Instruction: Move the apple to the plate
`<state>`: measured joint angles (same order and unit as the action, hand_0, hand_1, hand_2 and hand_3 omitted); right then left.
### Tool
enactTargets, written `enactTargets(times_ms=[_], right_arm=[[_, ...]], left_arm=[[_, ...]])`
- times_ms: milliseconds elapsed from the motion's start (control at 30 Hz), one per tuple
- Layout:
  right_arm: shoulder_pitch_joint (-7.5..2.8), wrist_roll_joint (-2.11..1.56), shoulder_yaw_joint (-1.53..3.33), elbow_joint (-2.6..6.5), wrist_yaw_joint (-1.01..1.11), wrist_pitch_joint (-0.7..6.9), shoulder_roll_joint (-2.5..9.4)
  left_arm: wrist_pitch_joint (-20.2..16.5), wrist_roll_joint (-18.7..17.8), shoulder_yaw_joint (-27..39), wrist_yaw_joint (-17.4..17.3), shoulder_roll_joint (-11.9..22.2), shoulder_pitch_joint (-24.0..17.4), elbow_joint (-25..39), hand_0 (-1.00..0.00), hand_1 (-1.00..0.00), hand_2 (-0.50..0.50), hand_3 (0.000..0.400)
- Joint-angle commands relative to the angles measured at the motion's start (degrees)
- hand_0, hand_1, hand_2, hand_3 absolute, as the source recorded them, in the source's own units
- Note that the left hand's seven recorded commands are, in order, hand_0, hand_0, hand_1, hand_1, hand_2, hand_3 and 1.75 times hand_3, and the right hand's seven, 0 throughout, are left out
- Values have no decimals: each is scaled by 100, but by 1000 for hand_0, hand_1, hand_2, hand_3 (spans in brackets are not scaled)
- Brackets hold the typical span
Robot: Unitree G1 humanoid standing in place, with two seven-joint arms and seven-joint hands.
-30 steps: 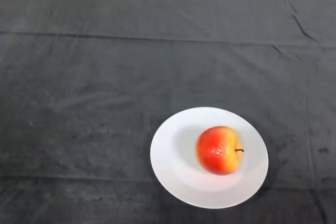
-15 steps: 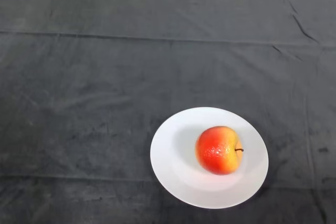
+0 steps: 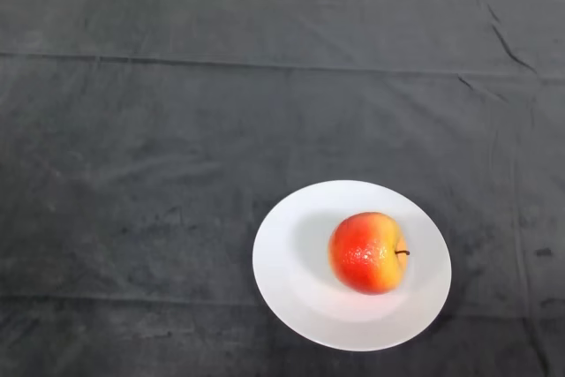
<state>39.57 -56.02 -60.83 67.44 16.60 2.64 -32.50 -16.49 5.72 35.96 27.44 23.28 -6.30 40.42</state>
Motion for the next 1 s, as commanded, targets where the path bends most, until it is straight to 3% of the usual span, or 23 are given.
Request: enactTargets(times_ms=[33,1000], right_arm=[[96,-112,-4,30,13,-45,-149],[96,-112,-4,30,13,-45,-149]], left_arm=[[112,-3,85,87,68,-71,152,0,0,0,0],[85,36,-6,118,79,-65,148,0,0,0,0]])
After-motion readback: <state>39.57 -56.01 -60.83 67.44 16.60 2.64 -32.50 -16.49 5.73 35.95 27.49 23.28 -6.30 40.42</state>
